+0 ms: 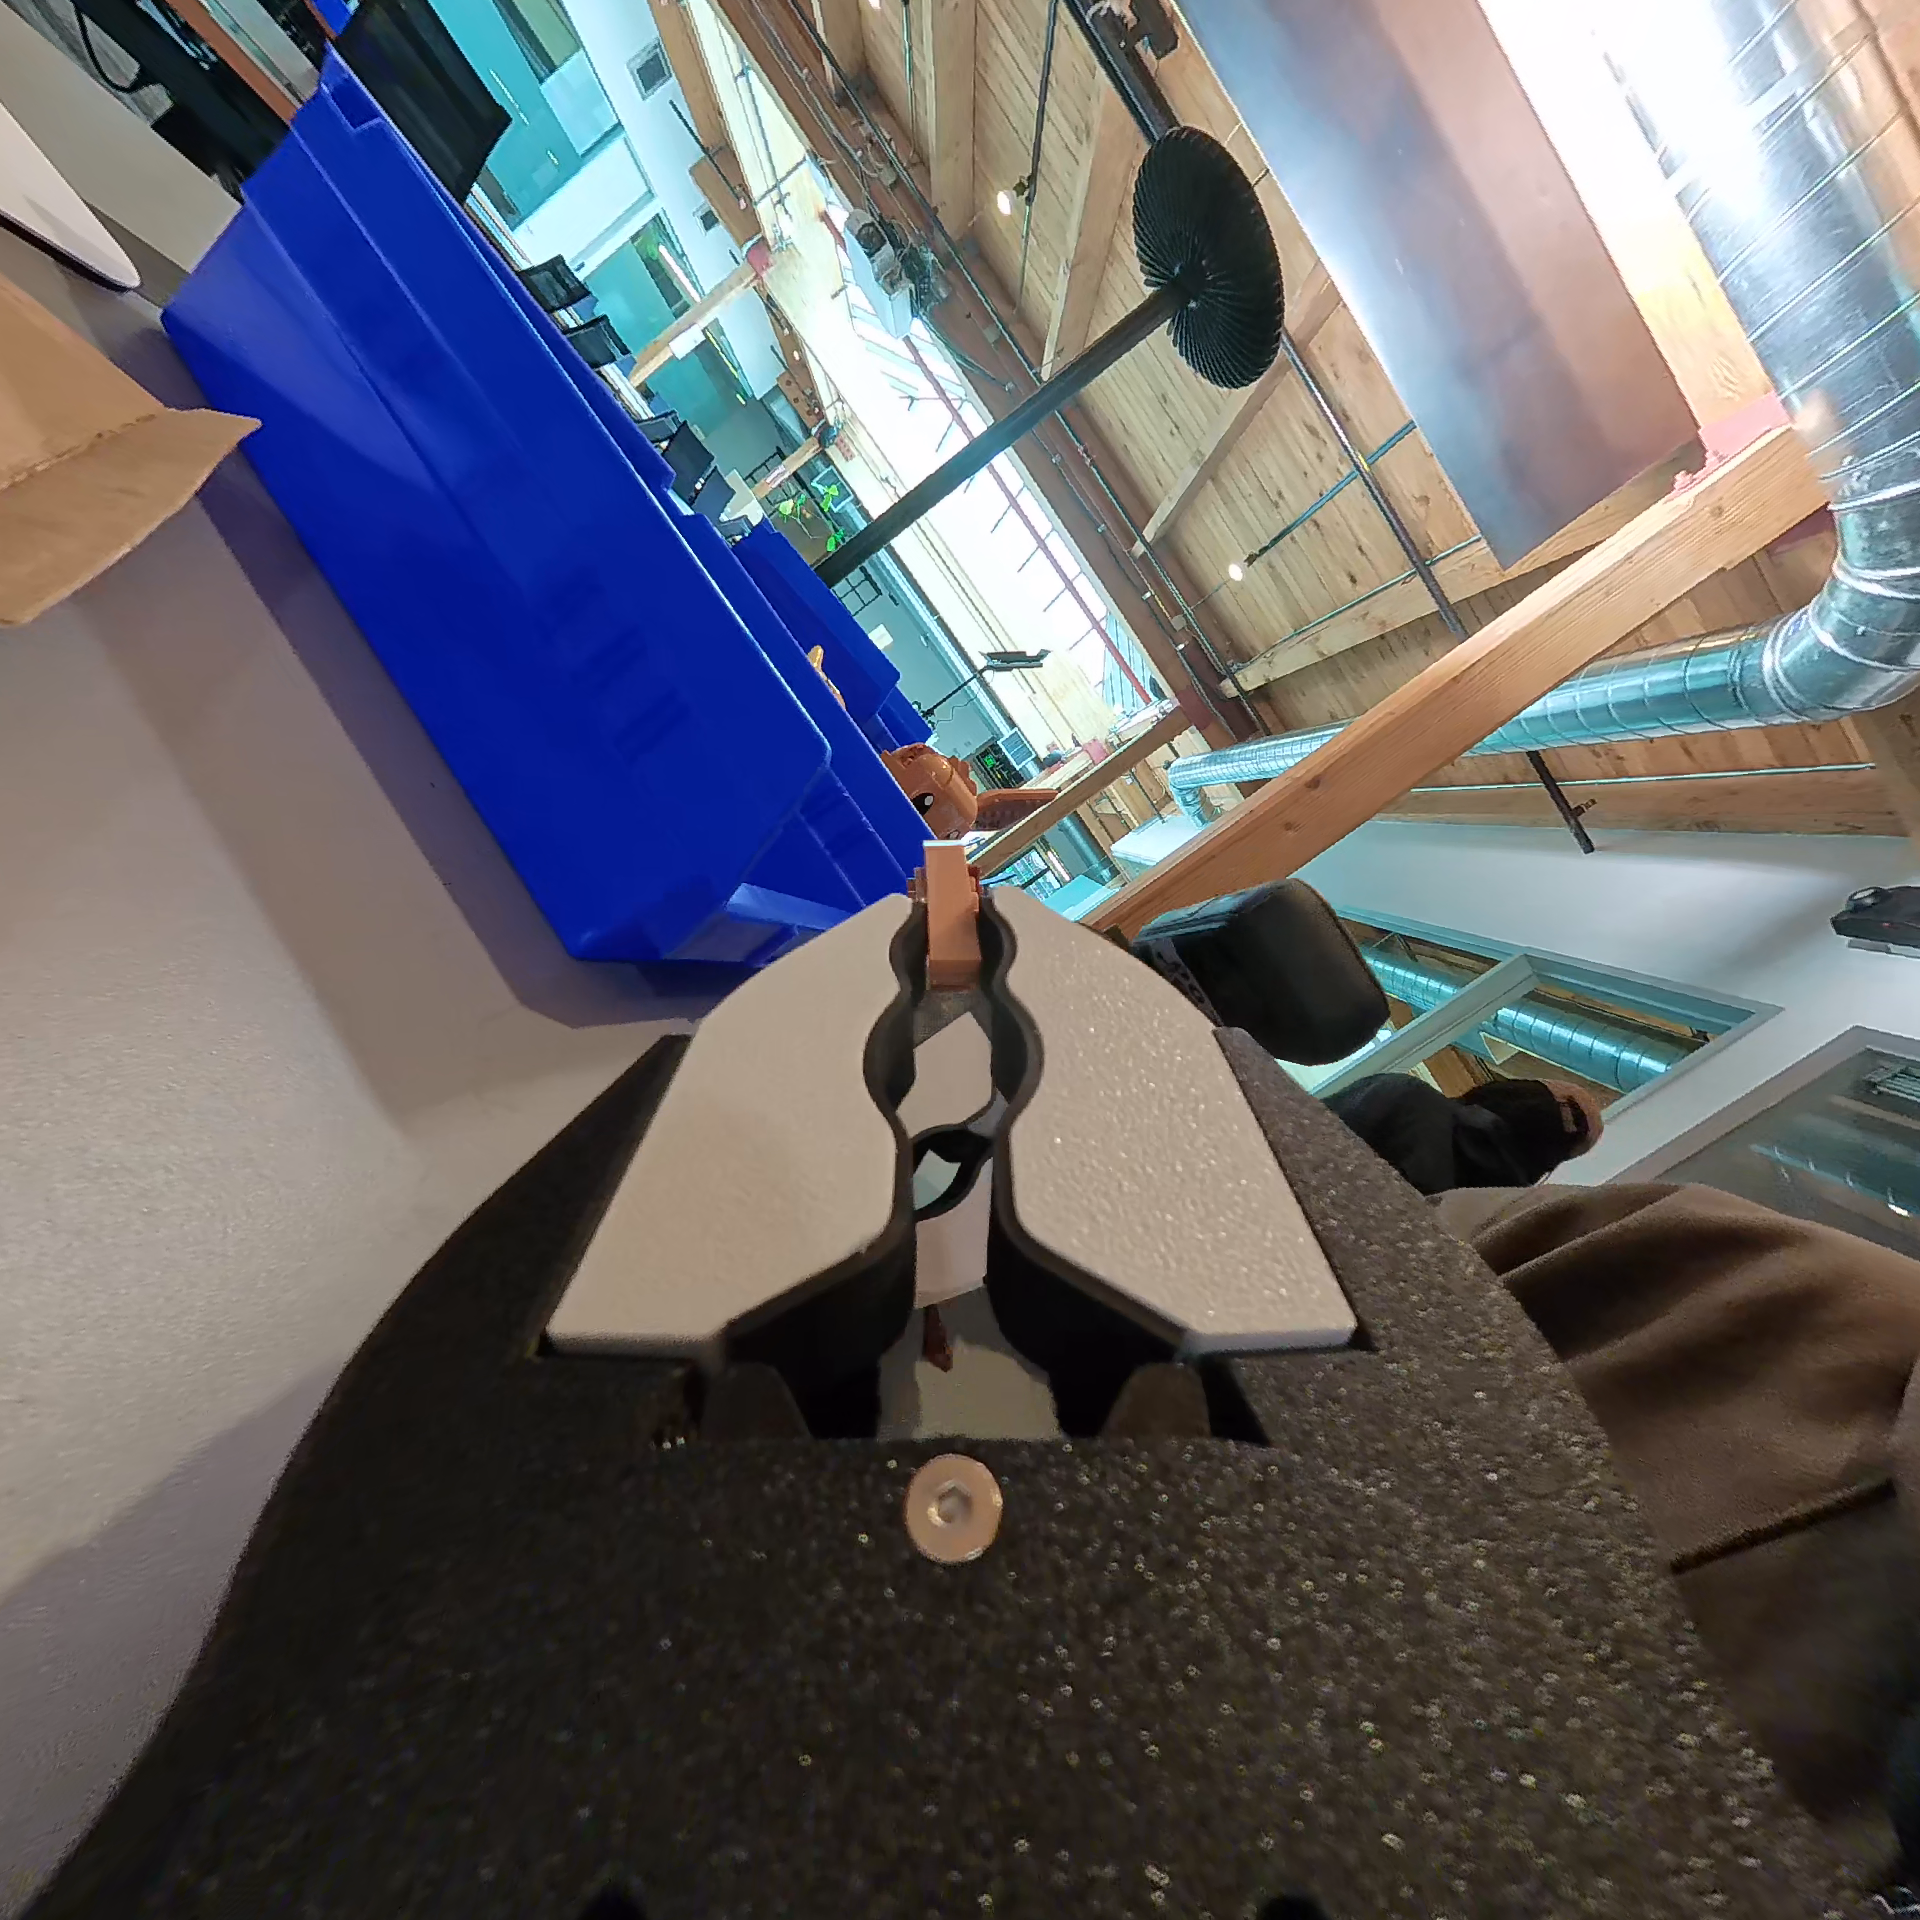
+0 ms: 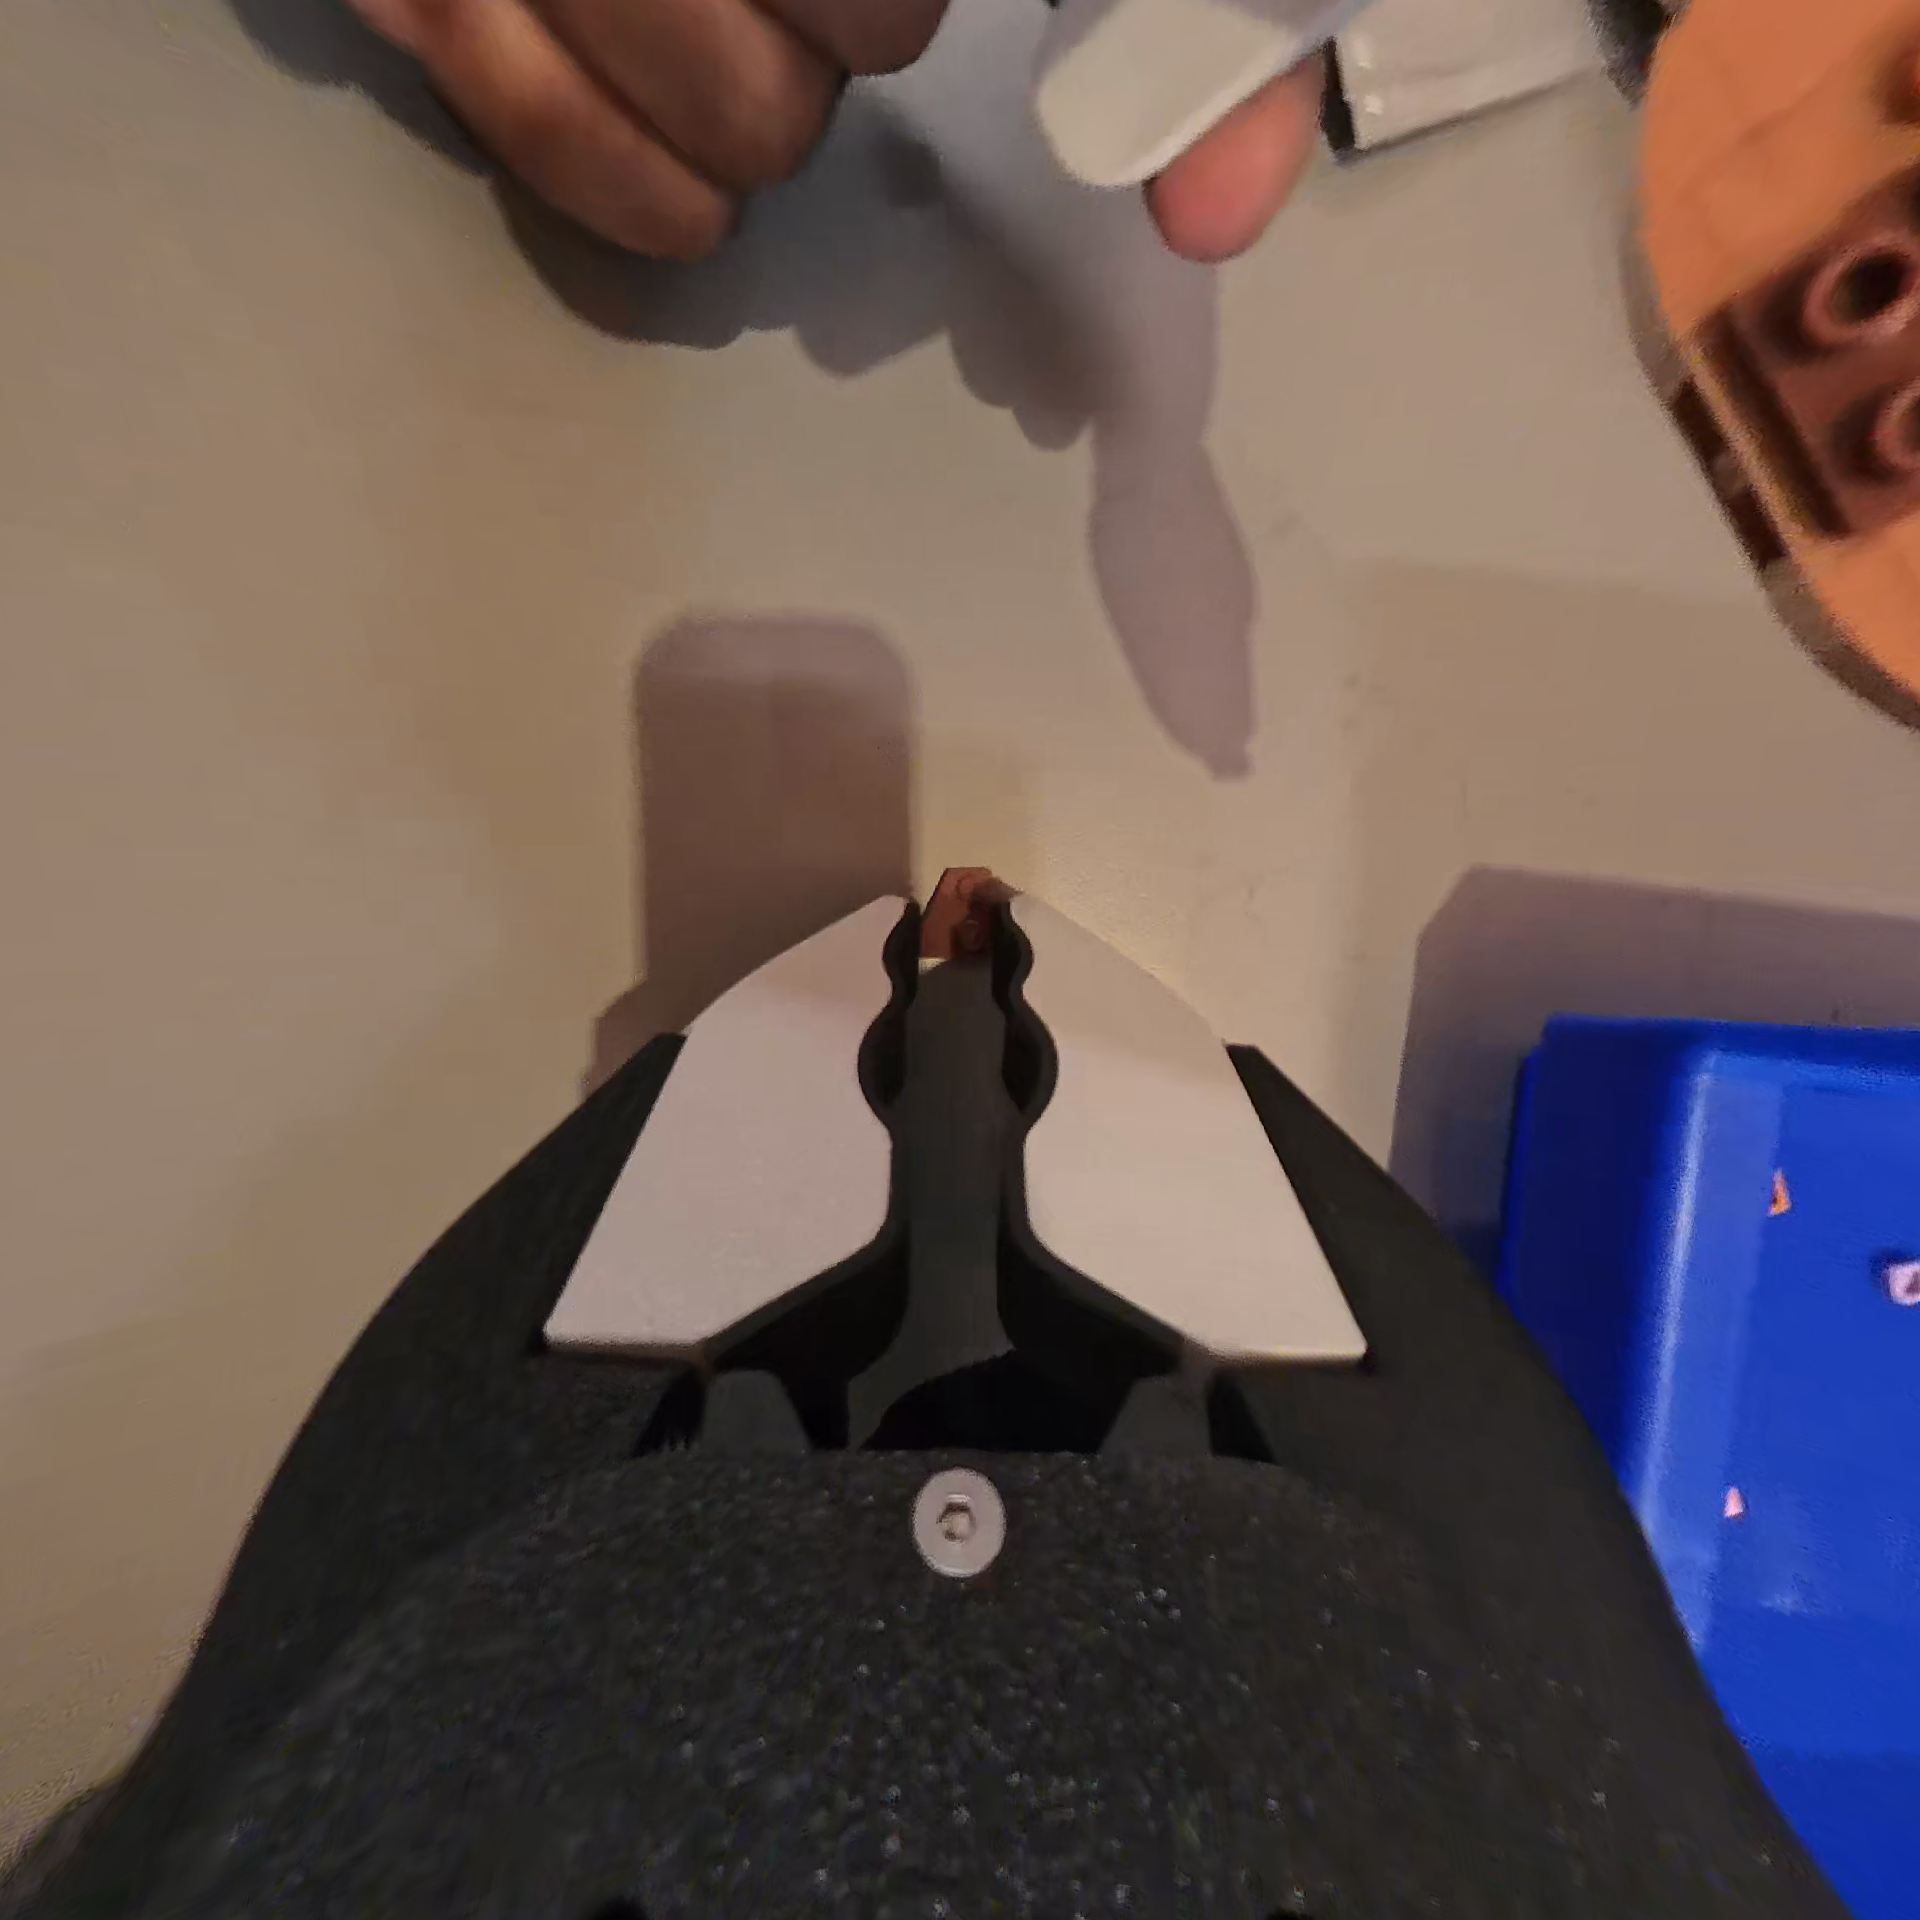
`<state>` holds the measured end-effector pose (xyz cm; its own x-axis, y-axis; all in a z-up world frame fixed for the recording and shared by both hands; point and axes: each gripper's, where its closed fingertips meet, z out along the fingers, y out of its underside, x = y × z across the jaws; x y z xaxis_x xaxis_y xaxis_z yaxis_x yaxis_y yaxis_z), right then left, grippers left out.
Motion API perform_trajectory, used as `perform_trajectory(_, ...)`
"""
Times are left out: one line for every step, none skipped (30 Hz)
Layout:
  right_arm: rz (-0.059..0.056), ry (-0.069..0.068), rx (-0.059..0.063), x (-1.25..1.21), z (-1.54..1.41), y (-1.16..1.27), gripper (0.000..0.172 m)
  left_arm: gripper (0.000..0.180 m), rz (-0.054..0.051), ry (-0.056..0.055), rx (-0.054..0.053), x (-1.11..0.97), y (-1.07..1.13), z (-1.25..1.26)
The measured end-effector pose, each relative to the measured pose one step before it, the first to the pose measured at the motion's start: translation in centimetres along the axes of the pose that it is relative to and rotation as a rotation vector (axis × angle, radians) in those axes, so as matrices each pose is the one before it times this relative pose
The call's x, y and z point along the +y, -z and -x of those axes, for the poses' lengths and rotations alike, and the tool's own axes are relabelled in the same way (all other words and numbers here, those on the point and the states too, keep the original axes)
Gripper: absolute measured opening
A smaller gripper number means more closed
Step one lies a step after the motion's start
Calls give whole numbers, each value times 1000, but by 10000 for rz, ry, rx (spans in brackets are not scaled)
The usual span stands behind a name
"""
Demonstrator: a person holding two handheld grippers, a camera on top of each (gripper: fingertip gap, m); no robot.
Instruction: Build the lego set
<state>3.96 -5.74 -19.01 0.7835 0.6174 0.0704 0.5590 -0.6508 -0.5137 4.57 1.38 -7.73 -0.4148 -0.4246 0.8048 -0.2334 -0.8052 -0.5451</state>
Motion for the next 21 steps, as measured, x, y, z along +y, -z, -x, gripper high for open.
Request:
perform_trajectory(53, 355, -22, 165, -9, 128, 16, 9, 22, 9, -52, 56, -3, 85)
perform_trajectory(128, 239, 53, 219, -44, 158, 17, 9, 34, 35, -51, 76, -16, 94)
perform_trajectory(118, 86, 88, 127, -67, 189, 17, 9, 5, 52, -22, 42, -5, 69)
perform_trajectory(38, -52, 21, -7, 29, 148, 22, 9, -32, 74, -18, -21, 16, 45)
perform_trajectory(-2, -147, -42, -52, 105, 80, 24, 9, -29, 120, -51, -10, 29, 83)
perform_trajectory(14, -204, -35, -12, 75, -31, 25, 9, -14, 166, -74, 49, 18, 134)
perform_trajectory(69, -207, 5, 87, -7, -127, 26, 9, -22, 190, -55, 67, 24, 119)
perform_trajectory(116, -172, 17, 164, -61, -152, 23, 9, -37, 208, 4, 58, 4, 49)
perform_trajectory(-99, -170, -48, -152, 7, -16, 19, 9, -23, 193, 1, 88, -1, 37)
perform_trajectory(47, -96, -92, 67, 55, -51, 16, 9, 8, 150, -48, 141, -19, 101)
perform_trajectory(18, -60, -33, 34, -4, -20, 13, 9, 26, 119, -75, 131, -14, 119)
perform_trajectory(-13, 12, -2, -3, -36, -14, 13, 9, 16, 103, -59, 99, -15, 85)
perform_trajectory(-6, 61, -16, 2, 12, 3, 13, 9, 18, 104, -84, 101, 10, 123)
perform_trajectory(0, 124, -1, -2, 13, 4, 13, 9, 26, 103, -108, 91, 14, 164)
perform_trajectory(2, 192, 13, 27, 47, 27, 13, 9, 5, 110, -69, 61, 12, 119)
perform_trajectory(23, 235, 35, 43, 43, 66, 13, 9, -48, 166, -80, -1, 38, 167)
perform_trajectory(8, 211, 66, -12, -1, 141, 13, 9, -79, 254, -104, -16, 67, 226)
perform_trajectory(-47, 192, 59, -134, -38, 244, 12, 9, -84, 306, -85, -15, 76, 235)
perform_trajectory(-156, 189, 77, -370, -88, 391, 13, 9, -66, 311, -47, 15, 48, 186)
perform_trajectory(-243, 201, 70, -577, -119, 511, 12, 9, -12, 268, -109, 73, 21, 258)
perform_trajectory(-308, 216, 106, -772, -224, 614, 13, 9, 36, 183, -102, 139, -6, 221)
